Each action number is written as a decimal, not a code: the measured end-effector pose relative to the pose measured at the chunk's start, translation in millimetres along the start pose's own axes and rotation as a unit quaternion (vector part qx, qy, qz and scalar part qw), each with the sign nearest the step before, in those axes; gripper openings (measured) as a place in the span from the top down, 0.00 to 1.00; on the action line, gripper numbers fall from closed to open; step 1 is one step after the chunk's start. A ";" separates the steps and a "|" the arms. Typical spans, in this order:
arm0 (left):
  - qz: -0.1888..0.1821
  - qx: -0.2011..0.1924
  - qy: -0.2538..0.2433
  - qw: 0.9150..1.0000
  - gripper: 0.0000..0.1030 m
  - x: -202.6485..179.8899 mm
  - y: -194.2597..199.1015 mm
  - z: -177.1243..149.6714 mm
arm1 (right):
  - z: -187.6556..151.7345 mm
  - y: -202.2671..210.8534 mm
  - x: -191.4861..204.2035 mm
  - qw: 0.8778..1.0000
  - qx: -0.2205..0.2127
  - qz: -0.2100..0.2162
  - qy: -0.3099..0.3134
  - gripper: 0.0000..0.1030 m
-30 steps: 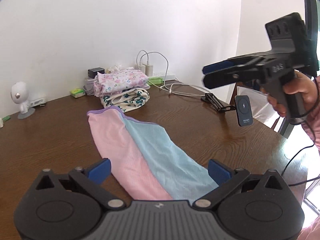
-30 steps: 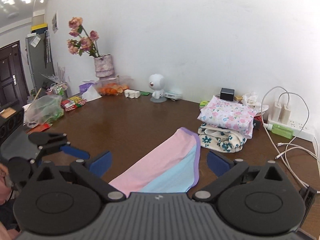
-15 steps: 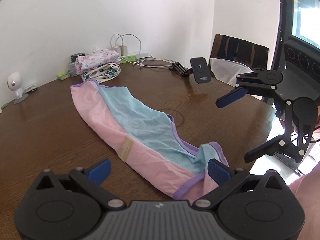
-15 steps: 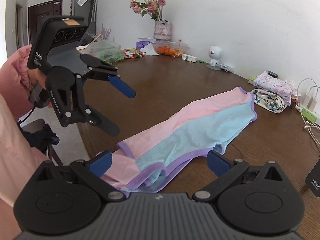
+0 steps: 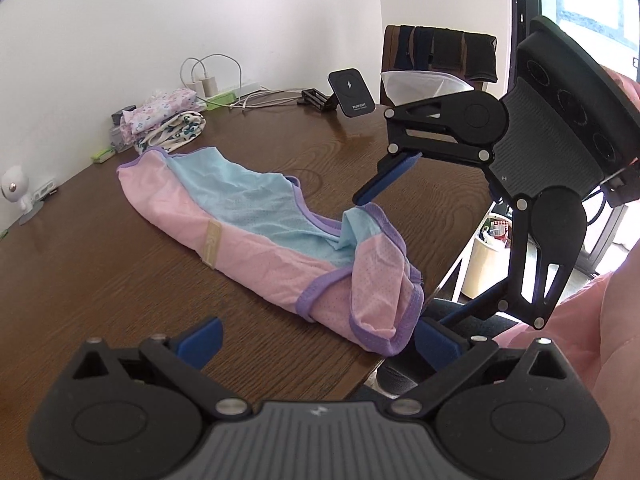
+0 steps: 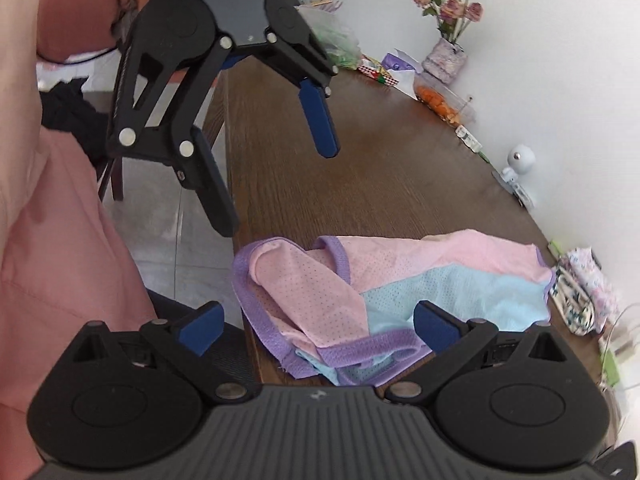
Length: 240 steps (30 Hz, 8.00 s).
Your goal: Fold clothes
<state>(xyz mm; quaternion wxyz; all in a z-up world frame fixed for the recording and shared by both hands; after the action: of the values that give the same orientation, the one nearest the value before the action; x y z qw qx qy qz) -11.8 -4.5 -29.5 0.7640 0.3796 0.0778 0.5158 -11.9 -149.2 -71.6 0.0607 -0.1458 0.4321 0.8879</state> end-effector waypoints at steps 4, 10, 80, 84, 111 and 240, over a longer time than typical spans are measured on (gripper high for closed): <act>0.000 -0.002 -0.002 1.000 0.01 -2.7 2.0 -3.3 | 2.5 -13.0 10.2 0.998 0.036 -0.002 0.042 0.00; -0.004 -0.001 -0.011 1.000 0.01 -8.7 -1.3 -5.7 | -1.6 -26.7 12.6 0.997 0.060 0.004 0.041 0.22; -0.132 0.022 -0.129 0.983 0.93 1.1 -45.2 26.2 | -9.6 26.0 -80.1 0.967 -0.033 0.166 -0.190 0.50; -0.135 0.023 -0.121 0.983 0.93 1.6 -47.3 25.7 | -19.2 26.6 -75.6 0.968 -0.042 0.153 -0.195 0.45; -0.243 0.082 0.134 0.957 0.63 103.2 -125.1 62.0 | -47.6 -35.9 -231.7 0.894 -0.039 0.275 -0.352 0.64; 0.056 -0.036 -0.172 0.983 0.18 7.9 -39.5 21.6 | 16.1 -38.5 -136.4 0.957 -0.002 0.130 -0.258 0.96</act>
<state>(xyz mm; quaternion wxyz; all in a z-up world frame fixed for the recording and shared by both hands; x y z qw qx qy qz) 31.6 -15.7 -38.4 0.7492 0.4384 -0.0948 0.4874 123.4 -110.3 -48.5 0.0542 0.1452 0.4155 0.8963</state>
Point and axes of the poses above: each gripper's, at about its wrist camera, not at the fingertips, and y roughly against the way its jaws point, x to its left, z to its top, the point moved 1 cm from there along -y, roughly the way its jaws point, and after that the axes turned 12 degrees about z, right-handed, at the moved point
